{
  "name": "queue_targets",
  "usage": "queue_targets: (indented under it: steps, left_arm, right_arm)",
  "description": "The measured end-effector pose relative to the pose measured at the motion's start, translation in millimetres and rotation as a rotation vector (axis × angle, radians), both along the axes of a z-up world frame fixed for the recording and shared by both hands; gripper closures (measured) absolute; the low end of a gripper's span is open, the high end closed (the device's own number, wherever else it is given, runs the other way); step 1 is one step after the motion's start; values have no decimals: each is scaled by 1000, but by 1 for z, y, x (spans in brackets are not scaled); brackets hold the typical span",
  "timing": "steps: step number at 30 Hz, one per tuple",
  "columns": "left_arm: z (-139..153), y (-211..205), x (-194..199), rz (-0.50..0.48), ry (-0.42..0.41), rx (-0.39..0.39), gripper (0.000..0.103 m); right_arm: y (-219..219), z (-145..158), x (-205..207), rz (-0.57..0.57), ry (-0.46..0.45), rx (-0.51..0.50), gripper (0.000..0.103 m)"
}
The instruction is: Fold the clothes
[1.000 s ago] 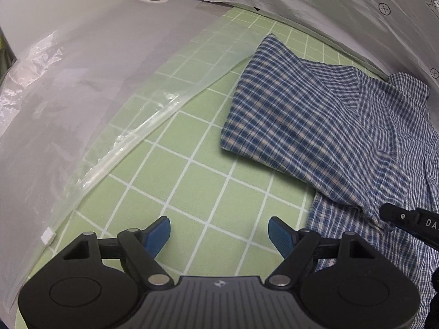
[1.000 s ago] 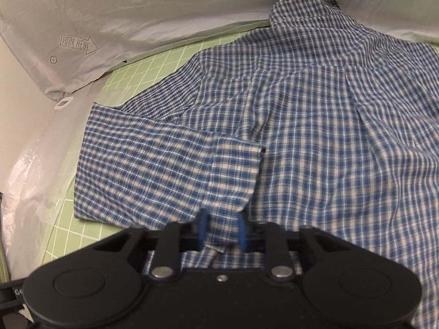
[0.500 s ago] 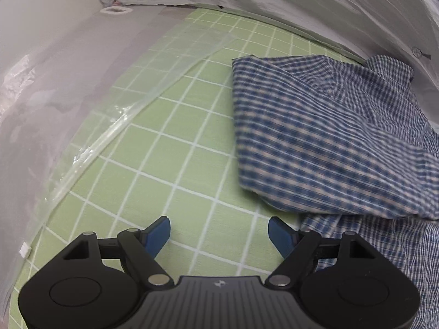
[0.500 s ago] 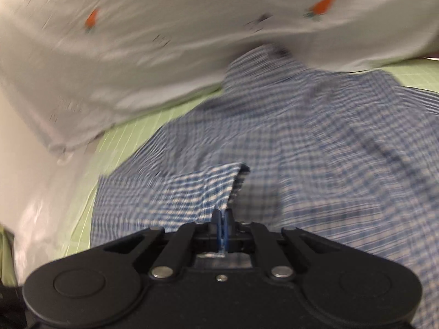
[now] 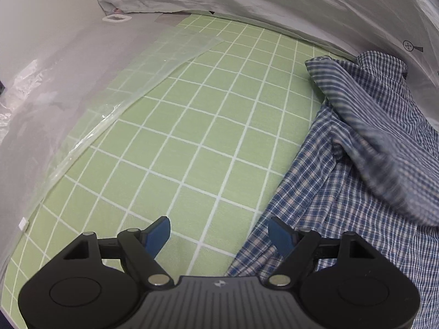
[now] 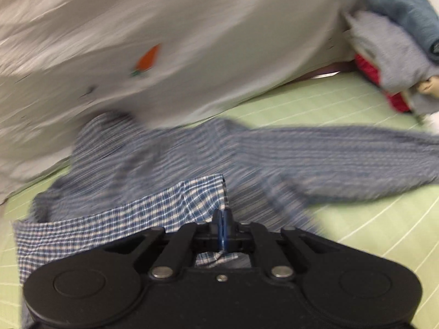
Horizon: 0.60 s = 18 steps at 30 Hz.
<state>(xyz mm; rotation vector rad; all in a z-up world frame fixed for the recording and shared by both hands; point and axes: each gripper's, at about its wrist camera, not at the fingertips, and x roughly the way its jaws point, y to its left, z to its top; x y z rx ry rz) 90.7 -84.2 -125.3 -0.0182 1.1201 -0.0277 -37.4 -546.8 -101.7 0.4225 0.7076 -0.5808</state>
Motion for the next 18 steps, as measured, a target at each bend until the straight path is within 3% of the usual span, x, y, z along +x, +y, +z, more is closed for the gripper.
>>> queue_targets:
  steps: [8, 10, 11, 12, 13, 15, 18]
  left_arm:
    - [23, -8, -28, 27, -58, 36, 24]
    - [28, -8, -40, 33, -72, 38, 24]
    - [30, -7, -48, 36, -80, 39, 24]
    - [33, -5, -56, 39, -89, 37, 24]
    - [35, -3, -64, 43, -99, 35, 24]
    - [39, 1, -83, 54, -119, 27, 23]
    - [43, 11, -112, 65, -144, 35, 19]
  right_arm:
    - [-65, 1, -18, -100, 14, -57, 102]
    - [-69, 0, -20, -106, 34, -74, 95]
    - [-65, -1, -22, -93, 42, -85, 83]
    - [-60, -1, -24, -79, 39, -94, 60]
    - [-55, -2, -26, -64, 36, -104, 51]
    - [-42, -3, -29, -31, 28, -117, 49]
    - [-15, -7, -36, 17, 2, -116, 31]
